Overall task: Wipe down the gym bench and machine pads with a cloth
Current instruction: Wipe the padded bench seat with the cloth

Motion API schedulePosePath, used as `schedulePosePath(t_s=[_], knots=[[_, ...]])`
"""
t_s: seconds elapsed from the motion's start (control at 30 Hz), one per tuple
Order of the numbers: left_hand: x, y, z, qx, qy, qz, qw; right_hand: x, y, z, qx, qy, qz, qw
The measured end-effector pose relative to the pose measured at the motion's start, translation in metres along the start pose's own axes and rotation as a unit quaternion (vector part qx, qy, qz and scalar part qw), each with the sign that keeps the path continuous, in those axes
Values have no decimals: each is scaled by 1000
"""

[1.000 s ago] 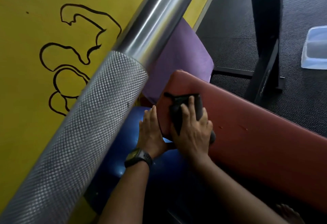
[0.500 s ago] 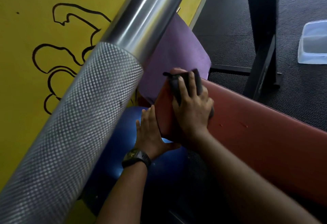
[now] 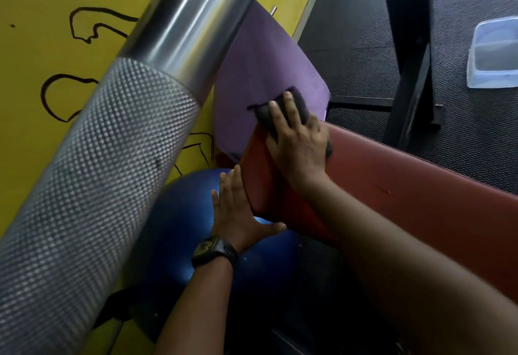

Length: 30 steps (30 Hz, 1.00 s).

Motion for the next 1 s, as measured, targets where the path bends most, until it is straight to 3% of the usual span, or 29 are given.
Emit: schedulePosePath(t_s=[0.07, 0.13, 0.2, 0.3, 0.37, 0.47, 0.57, 0.63, 0.7, 0.83, 0.93, 1.0], knots=[[-1, 1, -1, 5, -6, 3, 1000, -1, -1, -34, -1, 99, 29, 995], [-3, 2, -1, 9, -7, -5, 1000, -13, 1, -70, -16, 123, 39, 992], [-2, 1, 2, 0, -9, 1, 1000, -29, 2, -85, -24, 53, 43, 997], [-2, 2, 2, 2, -1, 6, 1000, -39, -2, -44, -47, -127, 11, 991], [-4, 3, 1, 8, 8, -7, 1000, -29, -3, -3, -53, -175, -36, 982], [-7, 6, 1, 18, 15, -8, 1000, 1, -3, 18, -17, -48, 0, 999], [-5, 6, 0, 24, 20, -13, 999, 20, -1, -29, -9, 107, 35, 994], [-3, 5, 0, 26, 15, -20, 999, 12, 3, -76, -9, 145, 29, 989], [-7, 7, 2, 22, 5, -23, 999, -12, 10, -115, -10, 105, 26, 994], [-11, 8, 8, 12, 13, 74, 997, -40, 14, -120, -15, -74, 26, 997], [-2, 3, 4, 7, 10, 19, 1000, -30, 5, -85, -8, -156, 18, 987], [0, 2, 1, 33, 11, -4, 999, -20, 2, -57, -12, -154, 2, 988]])
Point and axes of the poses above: each hand's wrist, its own z-axis towards the middle knuckle, its own y-axis out of the palm, x = y × z, the point moved 3 cm from there along z, towards the middle knuckle, and after that the axes turned 12 degrees about -x, right-handed, at the moved point
